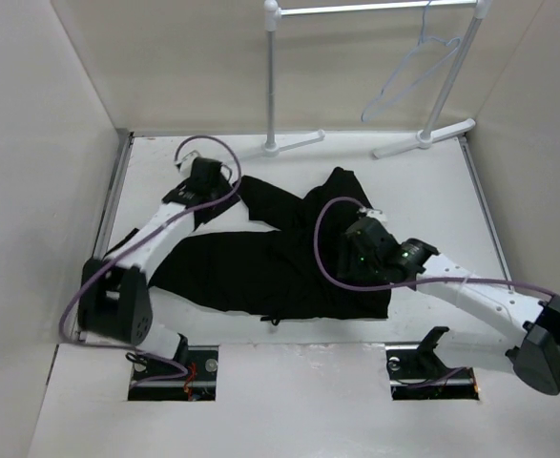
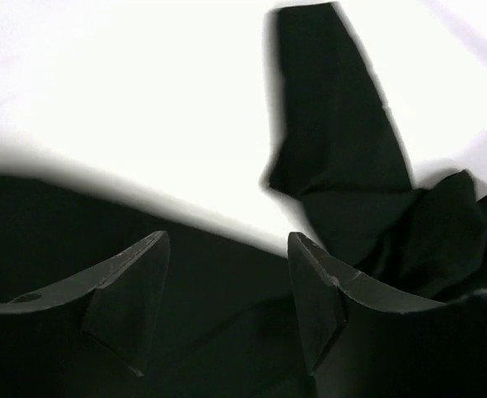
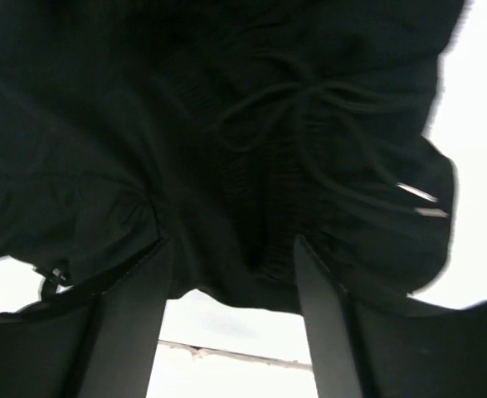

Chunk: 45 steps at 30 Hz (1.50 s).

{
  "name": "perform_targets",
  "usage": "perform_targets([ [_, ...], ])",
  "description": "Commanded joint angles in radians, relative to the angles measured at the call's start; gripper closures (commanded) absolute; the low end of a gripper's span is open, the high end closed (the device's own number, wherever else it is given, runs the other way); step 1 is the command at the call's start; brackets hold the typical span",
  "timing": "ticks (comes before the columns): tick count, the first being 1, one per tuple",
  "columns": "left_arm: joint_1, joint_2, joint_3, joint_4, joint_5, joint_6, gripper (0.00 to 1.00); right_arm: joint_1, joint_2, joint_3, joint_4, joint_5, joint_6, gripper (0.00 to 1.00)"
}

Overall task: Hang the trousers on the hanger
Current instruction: Flatten out the trousers at the center of the board.

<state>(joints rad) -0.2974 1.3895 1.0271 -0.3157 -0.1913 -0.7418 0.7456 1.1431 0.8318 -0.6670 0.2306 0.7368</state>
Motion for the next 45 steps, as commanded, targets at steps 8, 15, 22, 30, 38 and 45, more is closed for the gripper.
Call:
perform_targets([
  [8,-0.045,0.595,0.496,0.083,0.124,0.079,0.42,0.048,0.061,-0.022,0.027,0.053,-0.03,0.23],
  [15,-0.049,0.736,0.594,0.081,0.142,0.075,0.52,0.051,0.125,-0.022,0.009,0.033,-0.025,0.26],
  [22,-0.045,0.718,0.582,0.092,0.122,0.061,0.91,0.037,0.242,-0.007,-0.003,0.113,-0.01,0.53],
  [30,0.023,0.416,0.432,0.119,0.058,0.062,0.97,0.013,0.011,0.067,-0.016,0.131,0.038,0.98],
  [38,0.177,0.146,0.398,0.075,0.039,0.067,0.97,-0.253,-0.457,0.095,-0.052,0.044,0.168,0.99],
  [45,0.263,0.161,0.556,0.006,0.036,0.082,0.97,-0.686,-0.666,-0.078,-0.183,-0.137,0.334,0.98],
])
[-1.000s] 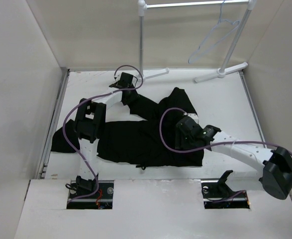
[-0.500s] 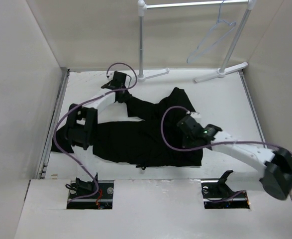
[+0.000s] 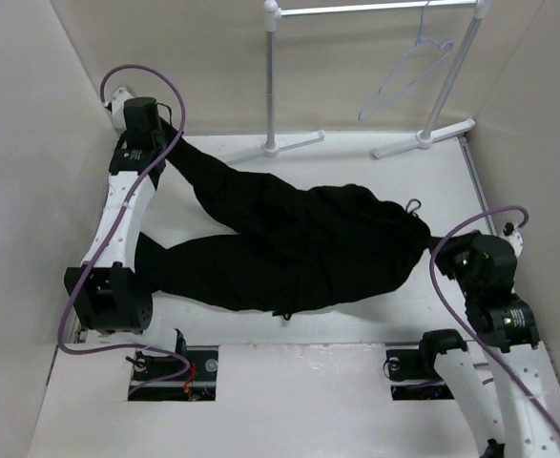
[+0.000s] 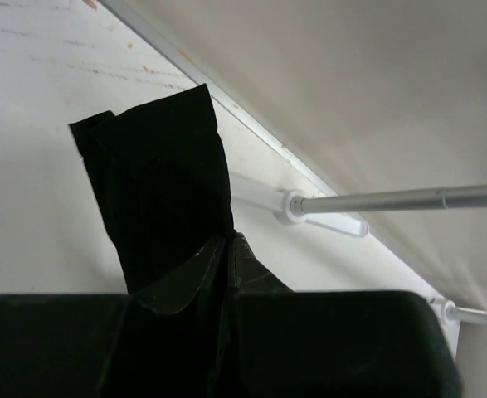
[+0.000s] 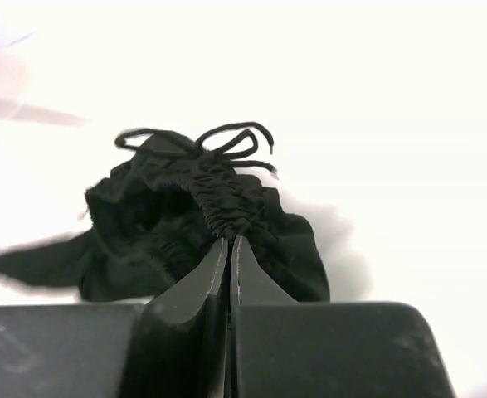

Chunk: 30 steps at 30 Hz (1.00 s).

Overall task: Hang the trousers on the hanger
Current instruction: Flatten out the trousers at the center of the board.

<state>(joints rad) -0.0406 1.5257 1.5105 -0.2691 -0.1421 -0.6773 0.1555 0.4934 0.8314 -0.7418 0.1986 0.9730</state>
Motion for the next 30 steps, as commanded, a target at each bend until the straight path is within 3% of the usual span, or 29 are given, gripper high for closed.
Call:
perform_targets([
  [1,0.014,0.04,0.089,-0.047,-0.026,0.03,0.97,-0.153,-0.044,-0.113,-0.132,-0.122,0.11,0.98],
  [4,0.054,0.077,0.07,-0.05,-0.092,0.041,0.97,-0.21,-0.101,-0.188,-0.203,-0.055,0.138,0.95],
  [6,0.089,0.114,0.048,-0.051,-0.125,0.045,0.97,-0.21,-0.108,-0.238,-0.225,-0.025,0.141,0.86],
  [7,0.104,0.131,0.037,-0.059,-0.131,0.047,0.97,-0.21,-0.11,-0.247,-0.226,-0.012,0.127,0.76],
  [9,0.135,0.158,0.014,-0.074,-0.143,0.042,0.96,-0.205,-0.107,-0.238,-0.194,0.005,0.073,0.41],
  [12,0.141,0.171,-0.027,-0.052,-0.146,0.036,0.96,-0.147,-0.058,-0.14,-0.182,0.085,-0.02,0.25],
  [14,0.14,0.175,-0.035,-0.033,-0.152,0.035,0.96,-0.098,-0.001,-0.098,-0.09,0.101,-0.126,0.3],
  [16,0.14,0.188,-0.029,-0.03,-0.155,0.03,0.95,-0.043,0.133,-0.06,-0.003,0.078,-0.218,0.47],
  [18,0.14,0.209,-0.015,-0.033,-0.155,0.028,0.95,-0.014,0.281,-0.029,0.051,0.071,-0.259,0.72],
  [19,0.14,0.217,-0.009,-0.036,-0.155,0.024,0.95,-0.012,0.356,-0.015,0.082,0.071,-0.267,0.76],
  [21,0.143,0.228,-0.006,-0.039,-0.157,0.015,0.95,-0.035,0.48,-0.002,0.191,0.058,-0.287,0.7],
  [24,0.146,0.226,-0.013,-0.035,-0.155,0.012,0.95,-0.101,0.615,0.034,0.286,0.038,-0.292,0.3],
  [27,0.146,0.225,-0.022,-0.03,-0.154,0.008,0.95,-0.124,0.749,0.081,0.305,-0.037,-0.292,0.25],
  [30,0.147,0.226,-0.03,-0.03,-0.154,0.001,0.95,-0.126,0.835,0.103,0.346,-0.071,-0.278,0.33],
])
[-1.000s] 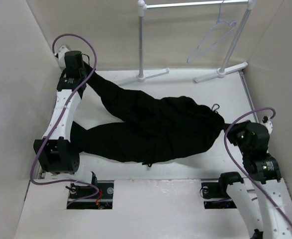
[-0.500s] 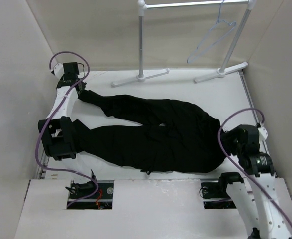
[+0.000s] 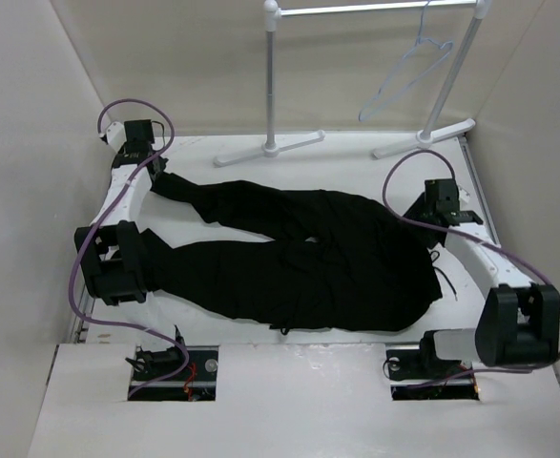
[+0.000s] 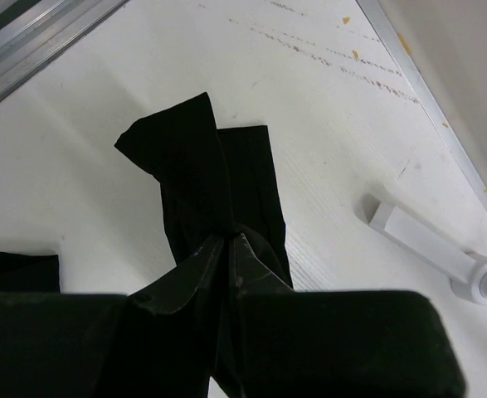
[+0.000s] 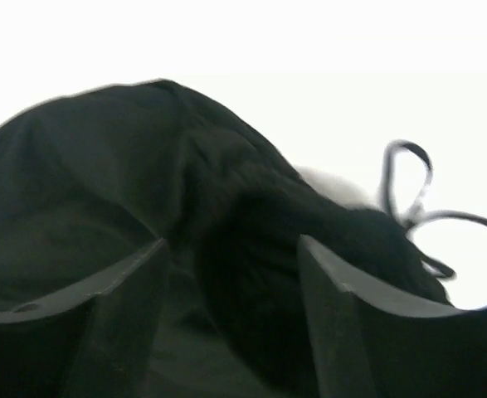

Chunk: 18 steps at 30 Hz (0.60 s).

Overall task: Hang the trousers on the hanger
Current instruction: Flatten out the trousers at the center of the board.

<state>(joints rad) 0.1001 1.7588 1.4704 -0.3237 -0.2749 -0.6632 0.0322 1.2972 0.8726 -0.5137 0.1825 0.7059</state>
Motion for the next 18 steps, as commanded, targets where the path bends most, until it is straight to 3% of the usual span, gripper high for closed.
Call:
perform_targets([
  [1,0.007,-0.005,0.007,0.025,-0.021,-0.015,0.95,-0.001,0.056,0.072,0.129,-0.061,-0.006,0.37],
  [6,0.005,0.004,0.005,0.025,-0.023,-0.019,0.95,-0.031,0.203,0.161,0.1,-0.092,0.004,0.55],
  [8,0.013,0.008,0.004,0.023,-0.023,-0.022,0.95,-0.059,0.231,0.183,0.089,-0.084,0.013,0.87],
  [9,0.02,0.01,0.005,0.02,-0.023,-0.022,0.95,-0.083,0.22,0.186,0.096,-0.06,0.027,0.94],
  [13,0.059,0.002,0.011,0.014,-0.023,-0.03,0.96,-0.159,0.175,0.204,0.219,-0.009,0.09,0.97],
  [18,0.089,-0.022,0.014,0.005,-0.024,-0.029,0.97,-0.264,0.298,0.276,0.281,-0.081,0.21,0.96],
])
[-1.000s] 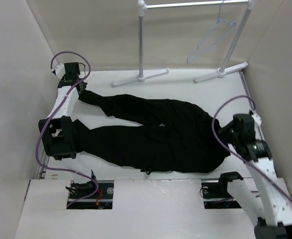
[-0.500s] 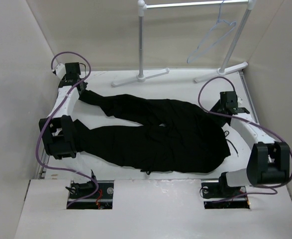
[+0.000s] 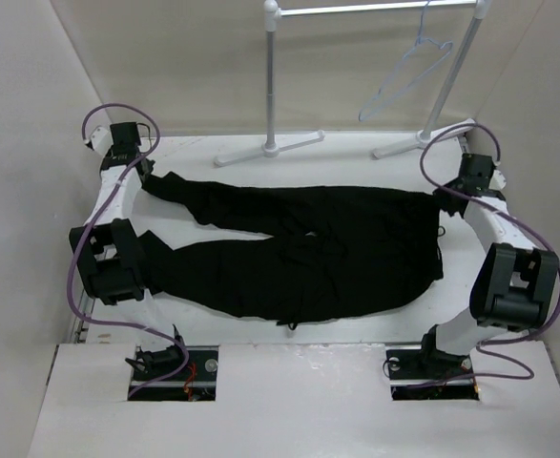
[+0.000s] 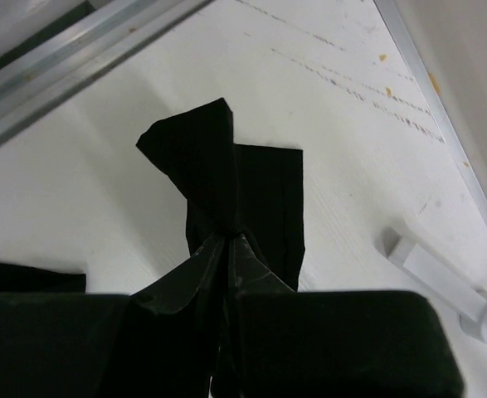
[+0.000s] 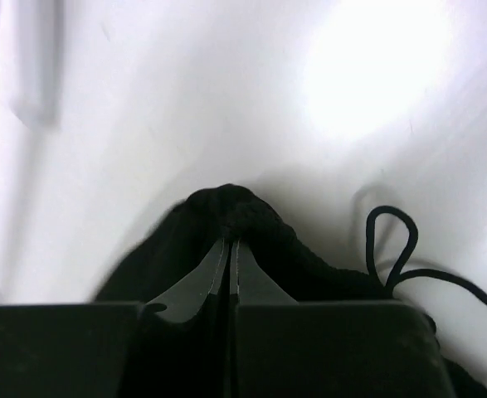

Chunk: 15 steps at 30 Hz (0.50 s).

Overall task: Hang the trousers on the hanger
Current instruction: Flatten out the trousers at the center of the board.

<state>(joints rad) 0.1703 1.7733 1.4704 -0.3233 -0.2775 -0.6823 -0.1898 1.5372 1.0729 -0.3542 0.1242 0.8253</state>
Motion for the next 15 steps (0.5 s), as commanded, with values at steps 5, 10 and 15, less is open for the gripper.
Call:
perform_targets([
  [5,0.034,-0.138,-0.022,0.079,-0.042,-0.005,0.97,-0.083,0.149,0.116,0.168,-0.026,0.104,0.96],
  [10,0.035,-0.221,0.068,0.099,0.006,-0.031,0.98,-0.107,0.059,0.102,0.182,-0.069,0.124,0.97],
  [15,0.021,-0.288,0.218,0.104,0.035,-0.031,0.97,-0.128,-0.081,0.088,0.147,-0.083,0.146,0.97],
])
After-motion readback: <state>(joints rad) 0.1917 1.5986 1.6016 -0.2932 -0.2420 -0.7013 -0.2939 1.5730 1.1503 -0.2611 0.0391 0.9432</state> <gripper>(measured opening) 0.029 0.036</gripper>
